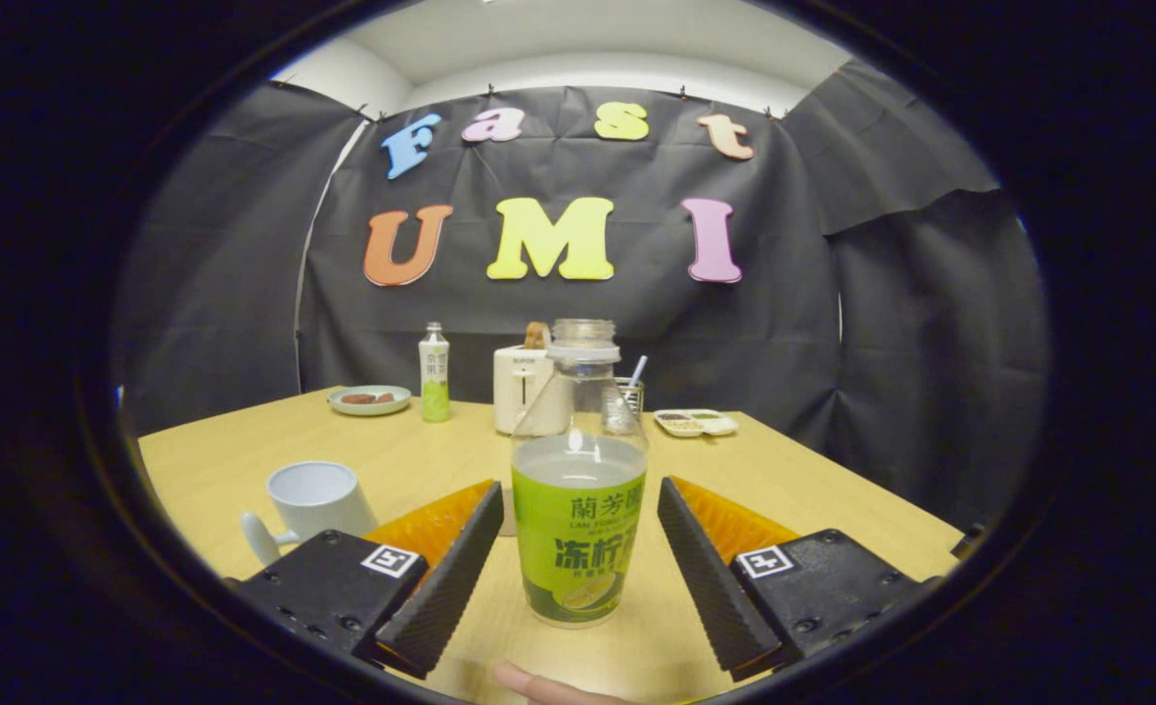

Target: Take the bottle from table, then pour the juice into the cup, finally place the bottle on the coaster

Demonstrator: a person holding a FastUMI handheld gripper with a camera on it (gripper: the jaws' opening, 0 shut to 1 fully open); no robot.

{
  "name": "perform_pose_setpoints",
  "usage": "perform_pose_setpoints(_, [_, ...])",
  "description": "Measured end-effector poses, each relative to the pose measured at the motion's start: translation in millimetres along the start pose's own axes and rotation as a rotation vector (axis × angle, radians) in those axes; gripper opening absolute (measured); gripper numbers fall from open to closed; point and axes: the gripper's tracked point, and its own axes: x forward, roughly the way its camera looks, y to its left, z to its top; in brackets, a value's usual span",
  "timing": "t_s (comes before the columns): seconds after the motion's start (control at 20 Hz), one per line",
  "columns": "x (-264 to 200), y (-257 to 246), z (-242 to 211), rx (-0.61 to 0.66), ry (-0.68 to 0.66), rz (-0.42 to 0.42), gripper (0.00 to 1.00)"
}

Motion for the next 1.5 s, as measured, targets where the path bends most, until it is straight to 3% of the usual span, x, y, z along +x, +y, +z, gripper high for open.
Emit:
perform_pose_setpoints(0.4, [19.5,0.6,-14.1,0.027,0.028,0.019,1.0])
perform_pose_setpoints(0.7, [17.3,-5.7,-9.0,0.027,-0.021,0.018,1.0])
perform_pose_setpoints(1.0, [13.2,-9.2,-8.1,0.055,-0.033,0.007,0.8])
perform_pose_setpoints(1.5, [-41.6,-18.5,26.5,0.015,-0.043,-0.008,0.8])
